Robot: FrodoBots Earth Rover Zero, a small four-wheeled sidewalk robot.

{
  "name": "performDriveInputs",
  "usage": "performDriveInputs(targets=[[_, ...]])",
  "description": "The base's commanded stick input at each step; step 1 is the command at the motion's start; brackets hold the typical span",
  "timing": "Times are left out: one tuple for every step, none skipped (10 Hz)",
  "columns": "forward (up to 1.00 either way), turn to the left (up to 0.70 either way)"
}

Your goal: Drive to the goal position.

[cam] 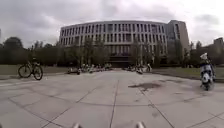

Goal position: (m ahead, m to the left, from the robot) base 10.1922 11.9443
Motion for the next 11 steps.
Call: performDriveInputs(targets=[[0.45,0.00],[0.45,0.00],[0.45,0.00],[0.45,0.00],[0.45,0.00],[0.45,0.00],[0.45,0.00],[0.45,0.00],[0.45,0.00],[0.45,0.00],[0.45,0.00]])
